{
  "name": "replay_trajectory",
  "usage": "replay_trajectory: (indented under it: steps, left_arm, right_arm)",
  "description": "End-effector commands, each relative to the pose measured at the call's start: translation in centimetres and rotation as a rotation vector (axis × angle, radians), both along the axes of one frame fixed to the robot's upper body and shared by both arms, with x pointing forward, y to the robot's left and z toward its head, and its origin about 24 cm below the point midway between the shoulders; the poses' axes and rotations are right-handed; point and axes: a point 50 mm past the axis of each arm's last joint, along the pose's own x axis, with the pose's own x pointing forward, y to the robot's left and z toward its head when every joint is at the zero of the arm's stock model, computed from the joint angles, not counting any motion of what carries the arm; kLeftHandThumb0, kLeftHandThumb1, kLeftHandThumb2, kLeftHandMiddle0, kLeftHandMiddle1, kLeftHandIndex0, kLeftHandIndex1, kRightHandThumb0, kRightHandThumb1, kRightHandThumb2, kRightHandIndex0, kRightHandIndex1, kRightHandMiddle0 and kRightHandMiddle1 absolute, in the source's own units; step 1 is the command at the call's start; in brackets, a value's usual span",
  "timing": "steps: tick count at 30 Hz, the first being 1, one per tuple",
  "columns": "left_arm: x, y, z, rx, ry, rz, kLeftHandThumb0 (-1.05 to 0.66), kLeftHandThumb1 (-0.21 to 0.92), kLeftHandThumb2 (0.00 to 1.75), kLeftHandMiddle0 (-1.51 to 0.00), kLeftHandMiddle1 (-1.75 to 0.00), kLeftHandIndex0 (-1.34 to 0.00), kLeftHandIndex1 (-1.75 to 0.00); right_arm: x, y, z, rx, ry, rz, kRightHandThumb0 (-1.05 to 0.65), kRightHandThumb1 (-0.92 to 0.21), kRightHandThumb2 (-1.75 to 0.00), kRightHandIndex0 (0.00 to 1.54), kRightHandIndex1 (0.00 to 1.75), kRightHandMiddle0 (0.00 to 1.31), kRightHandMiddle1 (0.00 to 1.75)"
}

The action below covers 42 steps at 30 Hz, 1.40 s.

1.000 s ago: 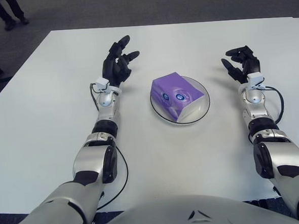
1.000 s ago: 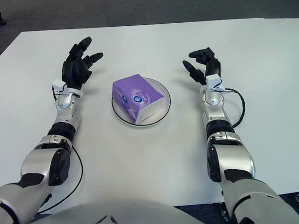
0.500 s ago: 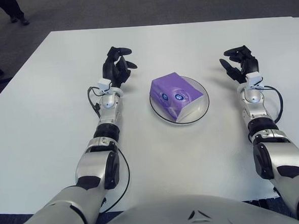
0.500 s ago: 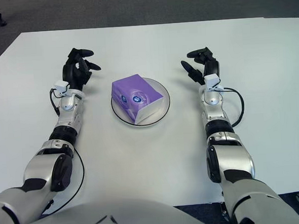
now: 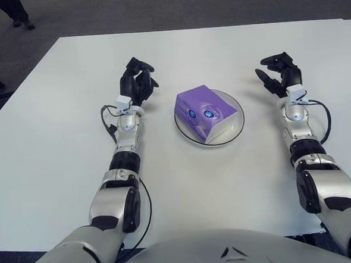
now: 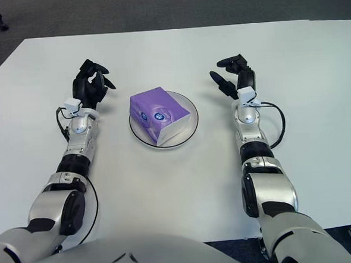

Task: Put the tissue paper into the plate.

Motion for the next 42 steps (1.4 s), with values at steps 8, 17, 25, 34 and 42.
replay_trajectory:
  steps: [8,17,25,34,42]
  left_arm:
    - [-4.1,0.4,-5.6,0.002,0.206,0.028,-0.27,0.92,0.45,-0.93,-1.75,-0.71,-1.75]
    - [-4.5,0.2,-5.3,0.0,0.206,0.03,-0.28,0.92,0.43,-0.94,-1.75,-0.72,-1.75]
    - [-4.8,0.2,-5.0,0.004,0.213,0.035,-0.28,0.92,0.42,-0.93,-1.75,-0.71,-1.75]
    - [-5.0,0.2,-5.0,0.015,0.23,0.047,-0.29,0.92,0.42,-0.93,-1.75,-0.71,-1.75]
    - [-5.1,0.2,-5.0,0.016,0.244,0.056,-0.29,0.92,0.42,-0.93,-1.75,-0.7,-1.75]
  right_arm:
    - [-5.6,0.7,-5.0,0.094,0.163,-0.011,-0.01,-0.92,-0.16,0.69,1.28,0.46,1.23]
    - [-7.2,0.7,-4.2,0.171,0.167,-0.039,-0.01,-0.92,-0.16,0.69,1.28,0.46,1.23]
    - [-8.1,0.9,-4.0,0.209,0.169,-0.055,-0.01,-0.92,-0.16,0.68,1.29,0.47,1.22]
    - [-8.5,1.4,-4.1,0.264,0.178,-0.073,-0.01,-0.92,-0.15,0.68,1.3,0.47,1.22]
    - [-8.6,1.4,-4.2,0.282,0.186,-0.085,-0.01,-0.92,-0.15,0.68,1.3,0.48,1.21]
